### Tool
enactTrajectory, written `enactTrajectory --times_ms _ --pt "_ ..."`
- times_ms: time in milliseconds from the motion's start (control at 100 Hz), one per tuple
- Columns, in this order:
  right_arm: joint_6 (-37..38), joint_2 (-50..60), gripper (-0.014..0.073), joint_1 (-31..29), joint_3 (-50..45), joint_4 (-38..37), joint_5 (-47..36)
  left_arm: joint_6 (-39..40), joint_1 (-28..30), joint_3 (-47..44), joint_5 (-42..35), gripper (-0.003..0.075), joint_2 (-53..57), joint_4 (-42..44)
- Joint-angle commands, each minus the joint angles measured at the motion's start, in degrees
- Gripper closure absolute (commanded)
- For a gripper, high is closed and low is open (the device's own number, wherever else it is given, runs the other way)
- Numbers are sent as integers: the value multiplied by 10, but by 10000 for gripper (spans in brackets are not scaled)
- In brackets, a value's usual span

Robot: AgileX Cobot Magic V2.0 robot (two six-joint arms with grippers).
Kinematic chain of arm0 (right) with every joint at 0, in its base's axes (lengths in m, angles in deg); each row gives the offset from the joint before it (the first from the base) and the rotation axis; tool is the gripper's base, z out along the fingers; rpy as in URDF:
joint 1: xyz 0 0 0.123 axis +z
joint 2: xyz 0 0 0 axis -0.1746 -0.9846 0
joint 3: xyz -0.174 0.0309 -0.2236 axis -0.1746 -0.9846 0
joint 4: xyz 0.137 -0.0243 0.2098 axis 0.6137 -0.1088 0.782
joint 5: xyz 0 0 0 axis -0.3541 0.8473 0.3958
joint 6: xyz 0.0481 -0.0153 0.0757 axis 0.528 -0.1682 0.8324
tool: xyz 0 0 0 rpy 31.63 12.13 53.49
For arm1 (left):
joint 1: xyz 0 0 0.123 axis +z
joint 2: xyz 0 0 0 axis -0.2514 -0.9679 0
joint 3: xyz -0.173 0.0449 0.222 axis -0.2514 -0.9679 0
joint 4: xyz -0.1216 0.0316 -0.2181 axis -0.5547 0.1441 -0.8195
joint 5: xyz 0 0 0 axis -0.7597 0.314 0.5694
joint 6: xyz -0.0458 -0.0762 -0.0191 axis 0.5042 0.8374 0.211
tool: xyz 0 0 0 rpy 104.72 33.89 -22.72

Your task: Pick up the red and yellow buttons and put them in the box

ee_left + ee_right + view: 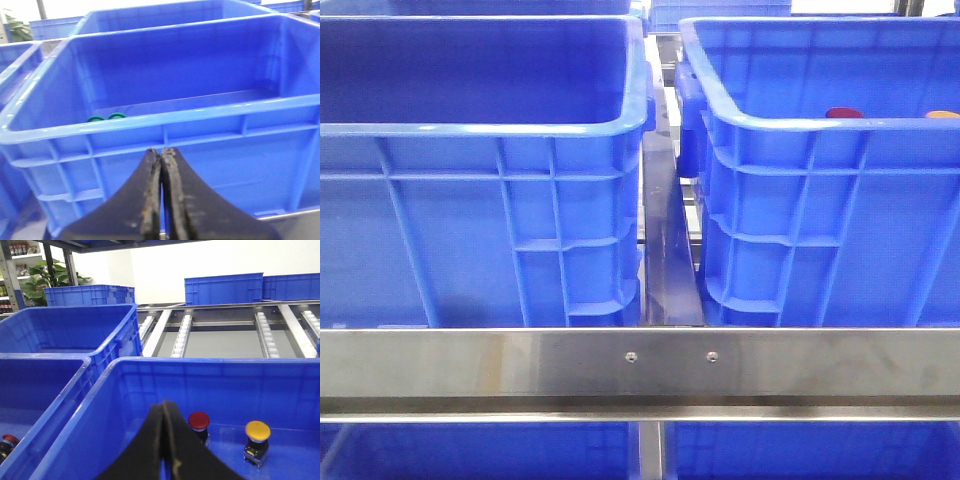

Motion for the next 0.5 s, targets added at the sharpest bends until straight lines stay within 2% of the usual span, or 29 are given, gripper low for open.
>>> enactTrajectory --times_ms 0,490 --pt "-7 2 662 -4 15 7 4 -1 16 -29 -52 739 19 -7" --pt "-7 2 662 -4 15 7 5 -1 22 -29 -52 739 19 -8"
